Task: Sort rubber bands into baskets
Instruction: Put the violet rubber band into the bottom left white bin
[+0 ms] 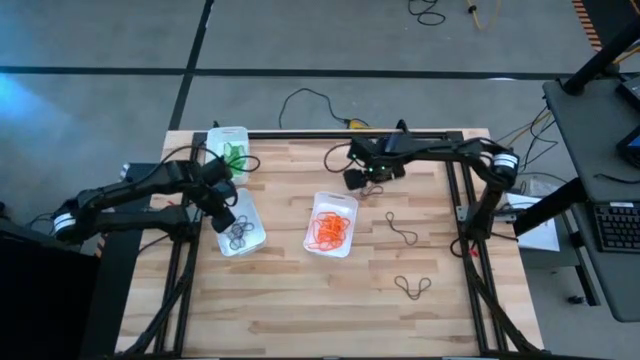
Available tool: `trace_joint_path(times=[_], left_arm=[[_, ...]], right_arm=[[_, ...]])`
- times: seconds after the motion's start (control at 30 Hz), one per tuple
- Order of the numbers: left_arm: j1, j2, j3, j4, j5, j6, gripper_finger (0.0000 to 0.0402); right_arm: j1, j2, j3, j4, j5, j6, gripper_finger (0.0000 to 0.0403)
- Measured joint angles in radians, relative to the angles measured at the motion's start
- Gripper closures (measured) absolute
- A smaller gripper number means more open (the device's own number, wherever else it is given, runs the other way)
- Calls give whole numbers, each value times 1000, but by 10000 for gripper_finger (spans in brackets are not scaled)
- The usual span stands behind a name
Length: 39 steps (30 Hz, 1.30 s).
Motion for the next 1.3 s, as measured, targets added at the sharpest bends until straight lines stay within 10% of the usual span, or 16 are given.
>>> trace_joint_path(times=[0.5,0.93,1.3], left_arm=[[0,3,1,54,-45,56,244],[0,2,5,89,-45,54,235],[0,-3,14,104,-7,84,235]], right_arm=[[-23,211,-6,55,-86,307,191],[-25,272,49,18,-64,291,377],[4,173,149,-24,83,239,393]])
